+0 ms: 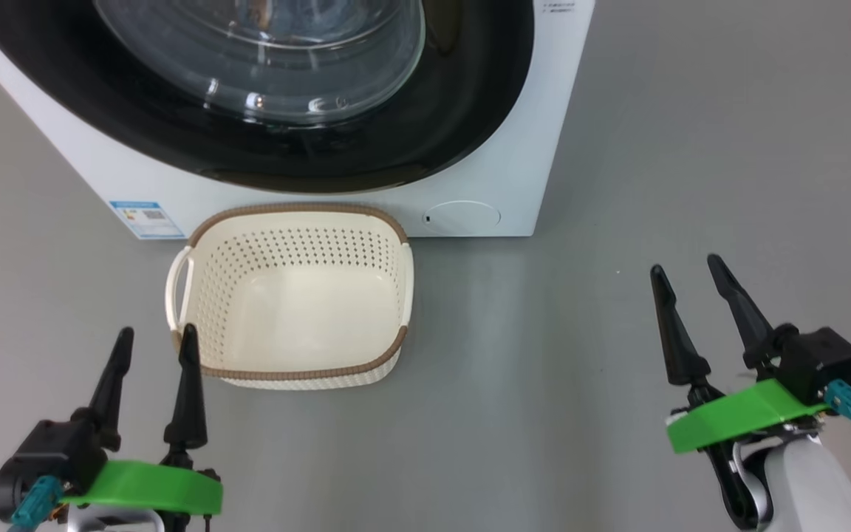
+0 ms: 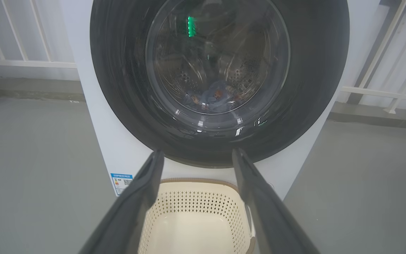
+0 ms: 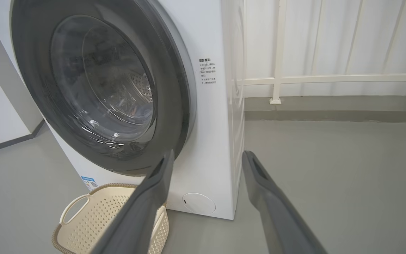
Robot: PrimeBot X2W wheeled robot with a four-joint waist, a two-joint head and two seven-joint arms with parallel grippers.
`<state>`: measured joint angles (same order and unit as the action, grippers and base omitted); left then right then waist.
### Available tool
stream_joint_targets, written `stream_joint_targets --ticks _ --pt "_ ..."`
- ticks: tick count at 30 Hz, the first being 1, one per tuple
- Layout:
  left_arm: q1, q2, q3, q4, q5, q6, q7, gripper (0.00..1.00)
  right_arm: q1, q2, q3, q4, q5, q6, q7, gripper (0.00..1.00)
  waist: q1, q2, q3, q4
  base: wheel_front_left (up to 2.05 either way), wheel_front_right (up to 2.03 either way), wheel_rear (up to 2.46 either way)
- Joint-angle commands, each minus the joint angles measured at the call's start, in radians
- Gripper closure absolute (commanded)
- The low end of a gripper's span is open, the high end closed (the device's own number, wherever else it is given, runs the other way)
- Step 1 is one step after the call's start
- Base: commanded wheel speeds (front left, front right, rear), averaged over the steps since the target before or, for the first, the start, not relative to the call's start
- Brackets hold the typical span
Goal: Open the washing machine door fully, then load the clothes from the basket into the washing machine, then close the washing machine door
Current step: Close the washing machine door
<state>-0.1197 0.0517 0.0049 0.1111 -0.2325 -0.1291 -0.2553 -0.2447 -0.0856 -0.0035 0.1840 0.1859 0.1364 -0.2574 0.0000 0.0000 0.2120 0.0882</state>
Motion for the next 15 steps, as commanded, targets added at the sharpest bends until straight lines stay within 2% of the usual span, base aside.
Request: stream_joint_targets --ticks 1,15 --pt "0.000 0.019 0.036 -0.030 0.013 -0.002 -0.006 0.00 0.013 0.002 0.021 -0.032 -0.009 -0.006 -0.004 0.00 0.0000 0.0000 -0.015 -0.013 0.00 0.00 0.00" --pt "0.074 0.021 0.052 -0.064 0.041 -0.002 -0.006 0.00 0.139 0.008 0.023 -0.070 -0.009 -0.006 -0.004 0.00 0.0000 0.0000 -0.092 -0.027 0.00 0.00 0.00"
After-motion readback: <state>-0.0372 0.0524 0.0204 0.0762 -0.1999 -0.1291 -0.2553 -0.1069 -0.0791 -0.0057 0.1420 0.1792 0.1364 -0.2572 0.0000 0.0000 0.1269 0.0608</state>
